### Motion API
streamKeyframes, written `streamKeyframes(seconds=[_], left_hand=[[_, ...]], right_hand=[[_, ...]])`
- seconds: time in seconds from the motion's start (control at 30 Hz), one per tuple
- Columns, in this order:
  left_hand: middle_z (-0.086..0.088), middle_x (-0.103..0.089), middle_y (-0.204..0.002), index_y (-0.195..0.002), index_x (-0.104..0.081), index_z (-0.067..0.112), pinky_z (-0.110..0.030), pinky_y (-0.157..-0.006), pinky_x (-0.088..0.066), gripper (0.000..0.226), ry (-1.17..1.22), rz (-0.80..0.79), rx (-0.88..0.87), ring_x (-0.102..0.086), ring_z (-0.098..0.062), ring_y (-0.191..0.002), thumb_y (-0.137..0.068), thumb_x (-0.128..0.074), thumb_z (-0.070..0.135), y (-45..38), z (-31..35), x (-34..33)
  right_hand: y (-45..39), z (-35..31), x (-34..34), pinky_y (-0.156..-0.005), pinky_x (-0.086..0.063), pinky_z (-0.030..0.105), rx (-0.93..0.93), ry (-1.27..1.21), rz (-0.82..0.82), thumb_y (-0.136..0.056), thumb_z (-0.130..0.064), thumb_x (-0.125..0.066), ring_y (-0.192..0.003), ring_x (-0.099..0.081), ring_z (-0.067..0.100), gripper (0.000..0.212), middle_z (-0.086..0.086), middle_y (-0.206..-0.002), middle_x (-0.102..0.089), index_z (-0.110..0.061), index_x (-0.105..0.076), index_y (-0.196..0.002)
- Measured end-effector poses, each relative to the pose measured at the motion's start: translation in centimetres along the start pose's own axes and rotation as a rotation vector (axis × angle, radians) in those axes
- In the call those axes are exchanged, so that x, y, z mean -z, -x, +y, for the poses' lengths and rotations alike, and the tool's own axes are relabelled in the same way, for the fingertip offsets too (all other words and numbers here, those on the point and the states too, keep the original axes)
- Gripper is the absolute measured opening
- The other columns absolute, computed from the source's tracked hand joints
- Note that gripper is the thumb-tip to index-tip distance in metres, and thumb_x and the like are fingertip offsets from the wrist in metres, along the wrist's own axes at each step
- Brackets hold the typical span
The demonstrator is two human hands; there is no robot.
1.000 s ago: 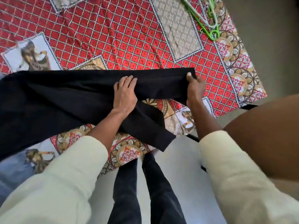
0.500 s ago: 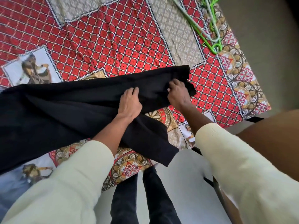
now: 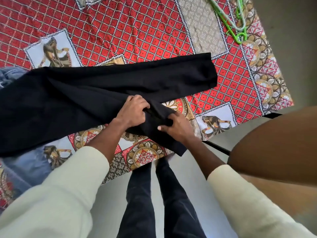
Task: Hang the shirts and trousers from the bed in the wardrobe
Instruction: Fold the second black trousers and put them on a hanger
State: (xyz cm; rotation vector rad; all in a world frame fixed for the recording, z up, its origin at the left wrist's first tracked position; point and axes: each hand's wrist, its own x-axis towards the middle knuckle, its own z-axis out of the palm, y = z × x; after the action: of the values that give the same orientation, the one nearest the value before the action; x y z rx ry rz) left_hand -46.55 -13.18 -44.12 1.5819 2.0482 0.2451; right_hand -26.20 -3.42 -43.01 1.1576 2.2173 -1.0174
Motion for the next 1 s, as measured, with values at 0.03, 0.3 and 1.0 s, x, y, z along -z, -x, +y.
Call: streamKeyframes(seconds=[0.03,0.3,1.0], left_hand=[[0.002,-0.067,-0.117,-0.111,-0.070,0.015,-0.042,-0.107,-0.030,0.041,-0.036,-0.033,-0.002,-0.048,-0.022,-0.120,-0.074,-0.053,0.015,0.5,0.0,-0.2],[-0.004,-0.058,-0.123,-0.128,-0.062,0.018,-0.043,-0.108,-0.027,0.040,-0.187,-0.055,0.062,-0.043,-0.026,-0.123,-0.089,-0.064,0.024,1.0,0.2,-1.0],[-0.018,-0.062,-0.123,-0.142,-0.042,0.005,-0.045,-0.101,-0.045,0.052,0.095,0.403,0.456,-0.058,-0.033,-0.113,-0.091,-0.053,0.001,-13.2,1.2,2.8]], right_hand=[[1.1,0.5,-1.0,-0.101,-0.039,0.043,-0.001,0.081,-0.019,-0.083,-0.051,-0.068,-0.118,-0.049,0.026,0.055,0.006,-0.125,-0.053,-0.014,-0.057,-0.122],[1.4,2.7,3.1,-0.079,-0.050,0.034,-0.105,-0.263,0.230,-0.092,-0.008,-0.052,-0.091,-0.063,0.030,0.025,0.011,-0.099,-0.070,-0.013,-0.068,-0.110],[-16.5,2.8,18.8,-0.107,-0.030,0.046,-0.309,0.222,0.822,-0.094,-0.012,-0.049,-0.126,-0.039,0.039,0.034,0.021,-0.135,-0.045,-0.003,-0.050,-0.126]])
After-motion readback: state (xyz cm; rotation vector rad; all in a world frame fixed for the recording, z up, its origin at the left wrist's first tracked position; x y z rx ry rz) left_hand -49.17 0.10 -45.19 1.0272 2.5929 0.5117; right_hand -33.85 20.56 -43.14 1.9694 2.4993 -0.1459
